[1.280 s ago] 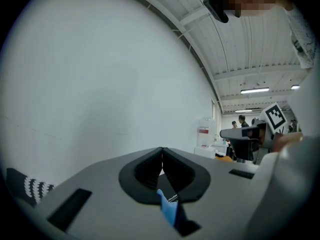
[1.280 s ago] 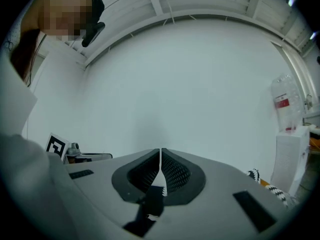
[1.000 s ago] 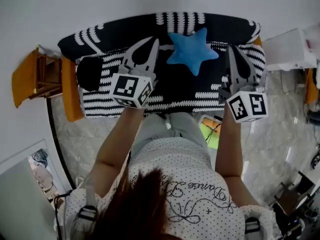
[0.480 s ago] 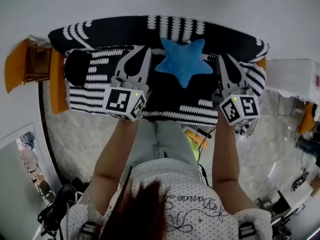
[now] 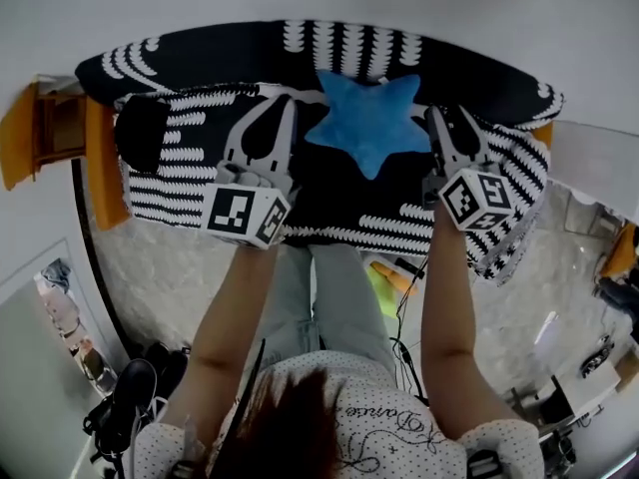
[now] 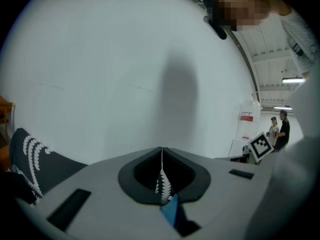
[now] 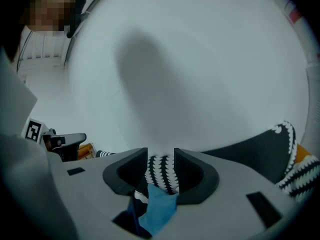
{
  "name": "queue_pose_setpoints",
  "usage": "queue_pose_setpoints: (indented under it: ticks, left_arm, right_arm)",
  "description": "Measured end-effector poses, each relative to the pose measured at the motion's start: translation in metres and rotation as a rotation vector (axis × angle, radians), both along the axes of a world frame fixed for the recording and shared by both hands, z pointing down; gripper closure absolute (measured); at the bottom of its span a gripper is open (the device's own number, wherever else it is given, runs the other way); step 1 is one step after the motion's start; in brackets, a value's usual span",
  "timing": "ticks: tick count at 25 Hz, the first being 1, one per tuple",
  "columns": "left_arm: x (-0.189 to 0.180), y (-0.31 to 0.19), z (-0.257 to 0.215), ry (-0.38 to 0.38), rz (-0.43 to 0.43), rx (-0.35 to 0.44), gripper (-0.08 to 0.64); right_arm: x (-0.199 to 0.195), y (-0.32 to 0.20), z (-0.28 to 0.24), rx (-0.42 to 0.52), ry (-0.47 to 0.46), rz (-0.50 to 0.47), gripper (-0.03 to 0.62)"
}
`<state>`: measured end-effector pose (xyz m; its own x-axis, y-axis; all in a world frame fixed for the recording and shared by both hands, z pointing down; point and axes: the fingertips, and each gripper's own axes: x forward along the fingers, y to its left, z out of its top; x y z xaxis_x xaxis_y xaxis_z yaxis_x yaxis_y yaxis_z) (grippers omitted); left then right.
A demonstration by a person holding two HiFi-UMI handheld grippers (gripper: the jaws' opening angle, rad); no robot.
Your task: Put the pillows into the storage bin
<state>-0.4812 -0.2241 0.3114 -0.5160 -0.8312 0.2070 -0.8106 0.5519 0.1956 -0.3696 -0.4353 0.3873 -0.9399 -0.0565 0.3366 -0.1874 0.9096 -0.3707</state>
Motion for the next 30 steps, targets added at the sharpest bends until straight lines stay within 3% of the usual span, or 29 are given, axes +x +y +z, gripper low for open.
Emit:
queue_pose_setpoints:
  ticks: [8,13,17,24,30]
  left_arm:
    - [-0.019,-0.017,0.058,0.044,-0.009,-0.035,0.555]
    - [-0.02,-0.014,0.086,0.072,-0.023,-0.066,0.555]
    - [-0.019,-0.005,0.099,0.084,-0.033,-0.082,0.555]
    - [-0.02,0.007,0.095,0.081,-0.057,-0.091,0.555]
    - [-0.018,0.019,0.075,0.054,-0.073,-0.086,0.555]
  right_arm:
    - [-0.037,-0.026,0.123,-0.094,0.107,0.039,0.327]
    - [-0.044,-0.029,0.208,-0.177,0.236,0.047,0.276]
    - [-0.05,-0.015,0.25,-0.228,0.297,0.005,0.233]
    - [-0.042,-0.006,0.255,-0.231,0.297,-0.006,0.391]
    - [-0.04,0.043,0.214,-0.129,0.242,-0.134,0.481]
